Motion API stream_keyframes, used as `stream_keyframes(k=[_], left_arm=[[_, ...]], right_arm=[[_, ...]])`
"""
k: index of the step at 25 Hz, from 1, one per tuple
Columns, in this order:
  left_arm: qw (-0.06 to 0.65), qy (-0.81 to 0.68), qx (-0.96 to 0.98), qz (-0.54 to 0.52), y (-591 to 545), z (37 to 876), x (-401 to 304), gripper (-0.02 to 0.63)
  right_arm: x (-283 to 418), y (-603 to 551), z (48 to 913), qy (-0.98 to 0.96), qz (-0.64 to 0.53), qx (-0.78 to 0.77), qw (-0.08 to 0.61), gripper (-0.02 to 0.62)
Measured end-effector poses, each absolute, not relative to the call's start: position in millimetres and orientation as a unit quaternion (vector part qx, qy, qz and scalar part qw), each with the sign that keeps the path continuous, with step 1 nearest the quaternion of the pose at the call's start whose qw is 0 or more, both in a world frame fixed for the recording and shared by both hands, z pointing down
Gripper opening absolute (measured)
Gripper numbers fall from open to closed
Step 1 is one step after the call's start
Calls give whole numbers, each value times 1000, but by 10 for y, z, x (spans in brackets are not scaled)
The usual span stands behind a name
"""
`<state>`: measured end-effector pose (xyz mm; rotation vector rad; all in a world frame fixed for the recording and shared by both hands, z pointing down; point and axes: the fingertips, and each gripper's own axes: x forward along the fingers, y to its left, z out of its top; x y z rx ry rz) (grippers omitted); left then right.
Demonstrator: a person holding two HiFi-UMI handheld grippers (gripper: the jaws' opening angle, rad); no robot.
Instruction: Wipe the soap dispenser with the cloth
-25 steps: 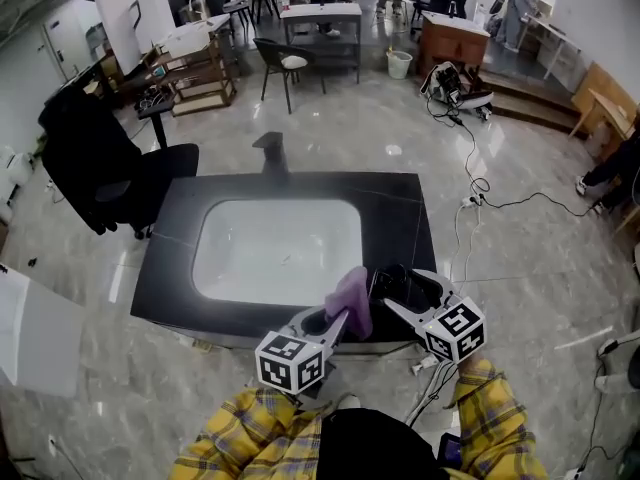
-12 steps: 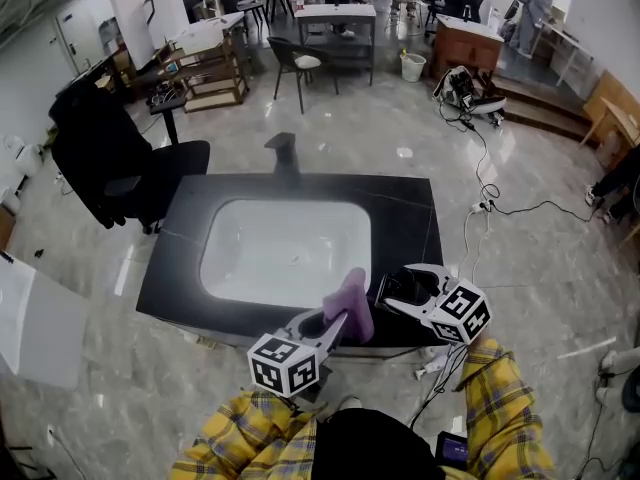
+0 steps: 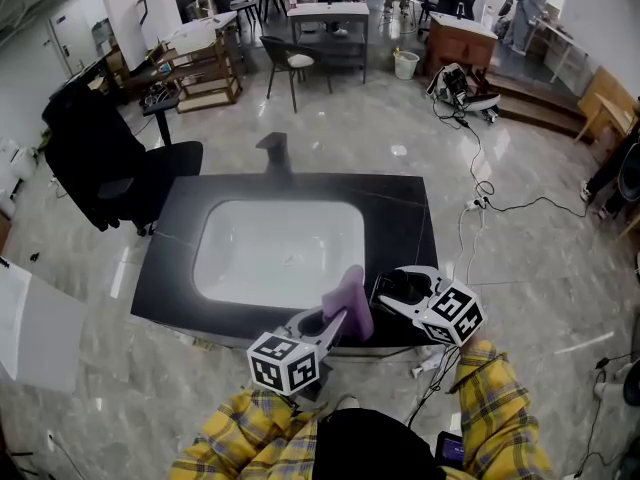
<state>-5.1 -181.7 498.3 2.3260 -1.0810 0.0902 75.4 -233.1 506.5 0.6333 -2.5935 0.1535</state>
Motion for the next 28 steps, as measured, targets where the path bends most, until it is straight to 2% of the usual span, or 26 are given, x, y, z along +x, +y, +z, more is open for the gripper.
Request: stream_keyframes(k=[28], left_arm=[[294, -407, 864, 30, -1820, 4998, -17, 64]], right_arm=[[986, -2468, 5070, -821, 132, 526, 177, 210]])
